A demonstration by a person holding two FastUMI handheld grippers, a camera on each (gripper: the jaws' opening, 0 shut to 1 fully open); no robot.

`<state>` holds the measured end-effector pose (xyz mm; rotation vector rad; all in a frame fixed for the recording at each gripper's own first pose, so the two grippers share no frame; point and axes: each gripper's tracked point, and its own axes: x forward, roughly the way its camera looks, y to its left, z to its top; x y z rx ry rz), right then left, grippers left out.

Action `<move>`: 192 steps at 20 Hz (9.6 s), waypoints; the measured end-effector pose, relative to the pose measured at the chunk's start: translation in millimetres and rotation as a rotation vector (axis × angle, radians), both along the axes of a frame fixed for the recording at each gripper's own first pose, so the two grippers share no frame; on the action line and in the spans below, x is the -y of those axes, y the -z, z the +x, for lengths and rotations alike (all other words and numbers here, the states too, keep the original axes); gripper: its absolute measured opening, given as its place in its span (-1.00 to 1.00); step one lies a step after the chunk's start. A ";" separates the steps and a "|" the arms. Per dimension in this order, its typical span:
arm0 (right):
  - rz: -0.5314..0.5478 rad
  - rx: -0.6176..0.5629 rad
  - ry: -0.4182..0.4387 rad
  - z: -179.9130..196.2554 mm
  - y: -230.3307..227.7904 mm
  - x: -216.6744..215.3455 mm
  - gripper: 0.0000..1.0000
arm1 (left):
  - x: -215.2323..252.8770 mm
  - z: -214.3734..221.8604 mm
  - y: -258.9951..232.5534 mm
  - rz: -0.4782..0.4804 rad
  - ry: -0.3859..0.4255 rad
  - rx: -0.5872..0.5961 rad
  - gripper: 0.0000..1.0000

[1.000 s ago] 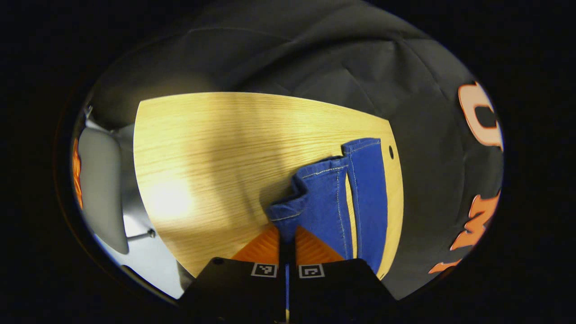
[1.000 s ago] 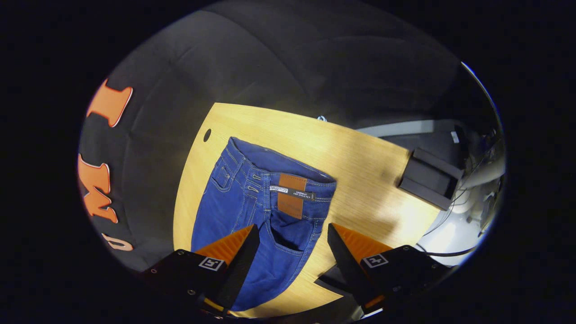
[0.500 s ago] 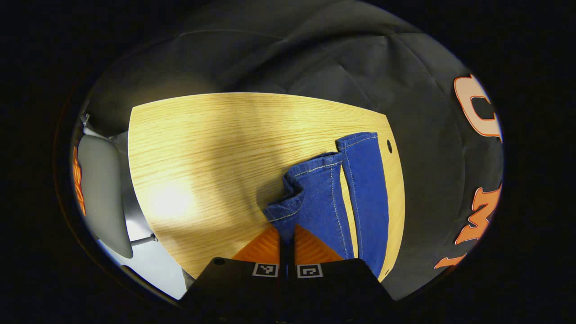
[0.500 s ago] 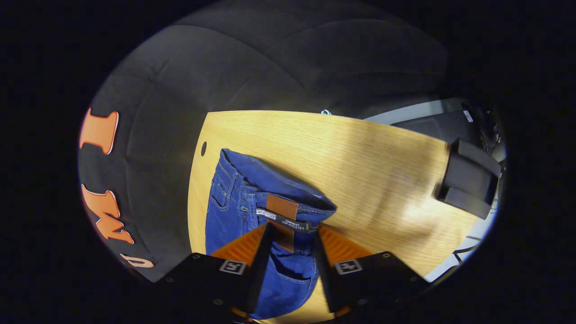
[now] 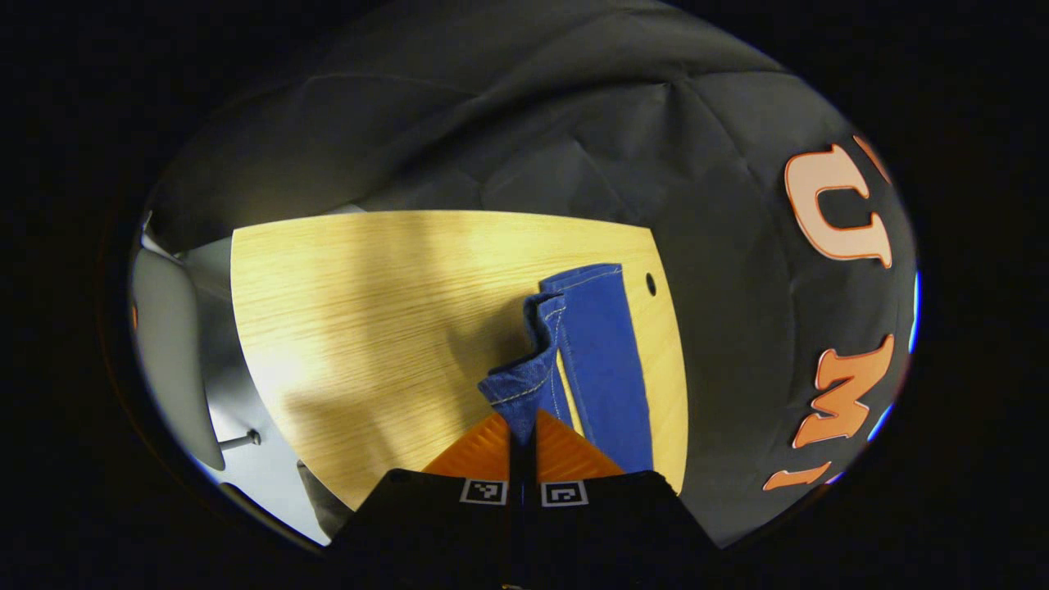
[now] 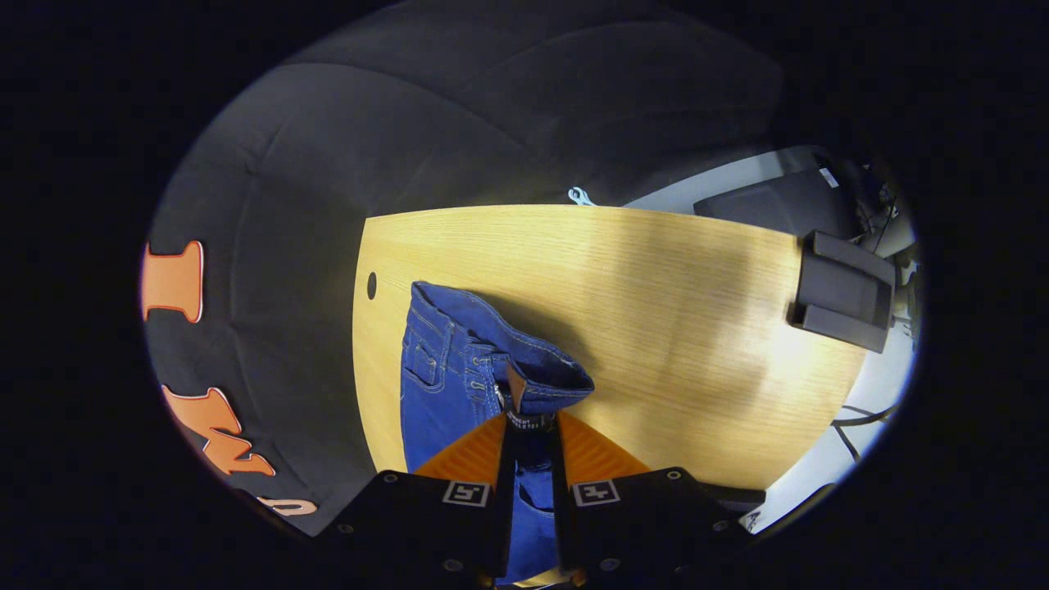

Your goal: Grasp the waist and the cuffs of the jeans and fold them to make the two legs overlap; first hold the waist and fold one-third of the jeans toward the cuffs, then hold the cuffs and fold the remaining one-third in the same direction to finish folding.

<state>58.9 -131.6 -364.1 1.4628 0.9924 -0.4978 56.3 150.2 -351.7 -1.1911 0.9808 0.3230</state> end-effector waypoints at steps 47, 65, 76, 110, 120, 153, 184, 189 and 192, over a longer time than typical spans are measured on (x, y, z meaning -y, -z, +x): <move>-0.517 0.181 -0.338 168.8 -60.1 -18.1 0.89 | 13.9 330.6 -104.6 0.796 0.544 0.654 0.94; -0.438 0.052 -0.356 145.5 30.7 6.5 0.93 | 94.3 144.7 -230.1 1.076 0.516 0.802 0.93; -0.595 0.043 -0.411 166.1 51.8 -3.7 0.24 | 127.6 87.4 -255.6 1.121 0.525 0.832 0.89; -1.140 0.750 -0.891 171.0 -208.3 -350.5 -0.55 | -56.1 170.7 -157.3 0.933 0.527 0.771 0.91; -1.029 0.788 -1.148 115.1 -138.5 -470.4 0.08 | -79.6 184.1 -31.7 0.677 0.542 0.476 0.95; -1.375 0.767 -0.642 80.8 -322.3 -264.6 0.82 | -63.0 231.5 124.9 0.019 0.355 -0.223 -0.94; -1.271 0.906 -0.485 59.8 -315.1 -92.8 0.82 | 466.1 137.4 -136.4 0.416 1.184 0.581 -0.98; -1.263 0.873 -0.486 59.0 -297.7 -72.6 0.81 | 510.5 71.4 -142.6 0.326 1.339 0.652 -0.45; -1.259 0.881 -0.476 66.0 -298.1 -72.0 0.82 | 495.5 67.5 -176.3 0.388 1.339 0.770 0.63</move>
